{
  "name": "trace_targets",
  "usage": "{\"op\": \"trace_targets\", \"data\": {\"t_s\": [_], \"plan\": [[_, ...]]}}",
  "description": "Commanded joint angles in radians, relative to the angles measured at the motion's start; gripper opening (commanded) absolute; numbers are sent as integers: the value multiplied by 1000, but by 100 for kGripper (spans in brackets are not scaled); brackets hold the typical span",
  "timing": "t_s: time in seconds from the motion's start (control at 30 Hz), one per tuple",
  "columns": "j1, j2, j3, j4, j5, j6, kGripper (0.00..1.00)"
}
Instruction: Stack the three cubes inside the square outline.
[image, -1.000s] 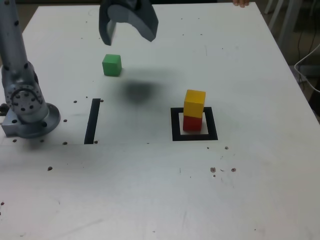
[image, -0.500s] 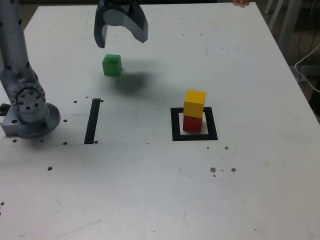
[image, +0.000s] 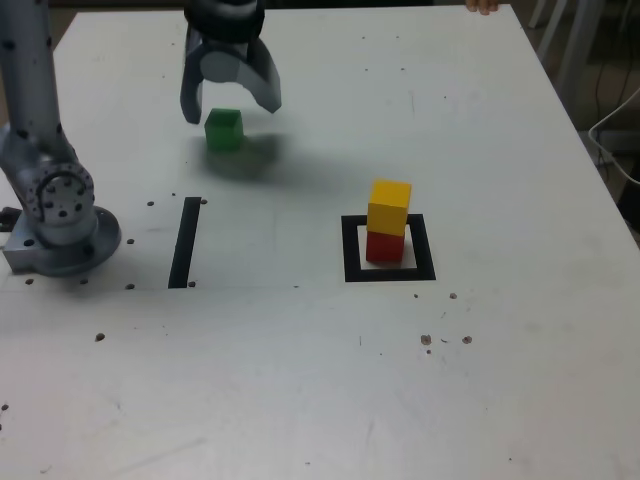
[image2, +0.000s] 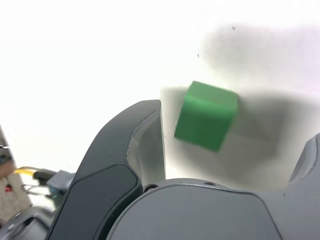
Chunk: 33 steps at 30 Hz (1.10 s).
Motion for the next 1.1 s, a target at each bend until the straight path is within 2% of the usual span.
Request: {"op": "trace_targets", "data": {"t_s": [0.0, 0.33, 0.87, 1.07], "plan": [[16, 3, 19, -28, -6, 3, 100], [38, 2, 56, -99, -21, 24, 99], [38, 40, 62, -89, -76, 53, 80], [38, 43, 59, -91, -76, 54, 62]]}}
